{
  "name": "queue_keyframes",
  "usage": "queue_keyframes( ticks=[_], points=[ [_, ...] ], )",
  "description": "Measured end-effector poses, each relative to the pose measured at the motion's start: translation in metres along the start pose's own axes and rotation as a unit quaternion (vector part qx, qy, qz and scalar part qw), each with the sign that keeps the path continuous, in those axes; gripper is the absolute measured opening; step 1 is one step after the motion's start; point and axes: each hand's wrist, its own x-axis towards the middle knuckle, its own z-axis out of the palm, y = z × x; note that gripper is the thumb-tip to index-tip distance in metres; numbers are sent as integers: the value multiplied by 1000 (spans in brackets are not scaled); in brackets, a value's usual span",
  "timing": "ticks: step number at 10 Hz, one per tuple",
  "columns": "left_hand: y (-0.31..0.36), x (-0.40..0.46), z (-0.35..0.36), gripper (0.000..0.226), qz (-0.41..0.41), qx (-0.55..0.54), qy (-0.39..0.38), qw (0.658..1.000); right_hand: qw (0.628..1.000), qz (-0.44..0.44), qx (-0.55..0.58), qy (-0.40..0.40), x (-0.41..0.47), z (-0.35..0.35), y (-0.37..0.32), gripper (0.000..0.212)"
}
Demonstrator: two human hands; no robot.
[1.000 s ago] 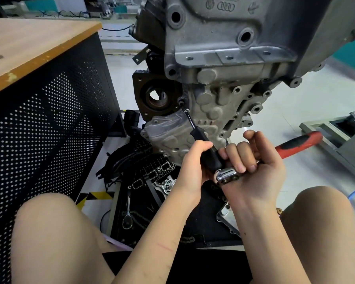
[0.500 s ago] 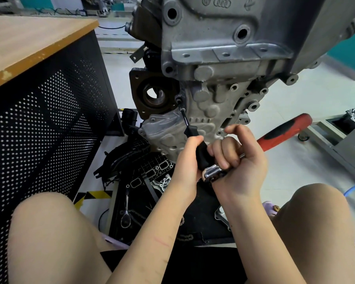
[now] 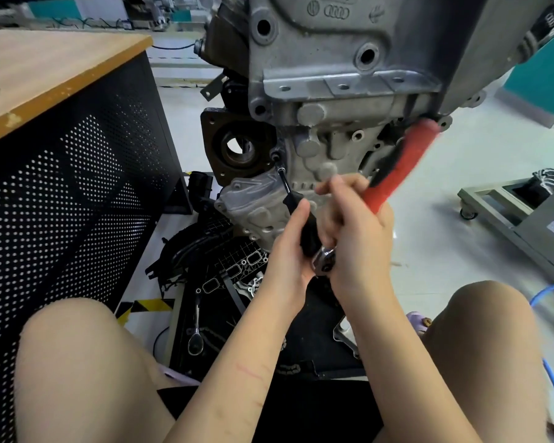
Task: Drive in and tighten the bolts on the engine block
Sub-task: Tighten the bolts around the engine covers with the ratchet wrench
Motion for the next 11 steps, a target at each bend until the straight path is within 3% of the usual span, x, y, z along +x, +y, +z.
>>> queue_keyframes(
  ticks=[1,2,3,4,6,7,8,9,10,11],
  points=[
    [-2,-1,3,51,40,5,-1,999,996,-21,-87,-22,8,-1,14,19],
    [2,-2,3,51,40,-8,-3,999,998,-10,-56,-13,10,-2,18,19],
    [7,-2,3,31,3,8,34,999,994,19,105,32,13,-13,18,26],
    [5,-4,5,35,-30,45,58,997,958,99,255,85,13,-22,21,31],
    [6,-11,4,48,-50,37,62,996,890,156,402,150,10,-25,25,34],
    [6,-9,2,42,-30,53,69,996,881,157,419,155,11,-25,25,33],
    [6,-6,3,29,-29,72,92,993,915,141,352,134,11,-23,24,32],
    [4,-4,6,22,-32,73,94,992,974,77,183,106,12,-20,23,31],
    [1,-5,8,19,-3,61,79,995,998,-4,10,68,11,-16,24,24],
    [-1,-6,10,17,38,56,70,995,993,-12,-118,13,8,-9,26,21]
  ],
)
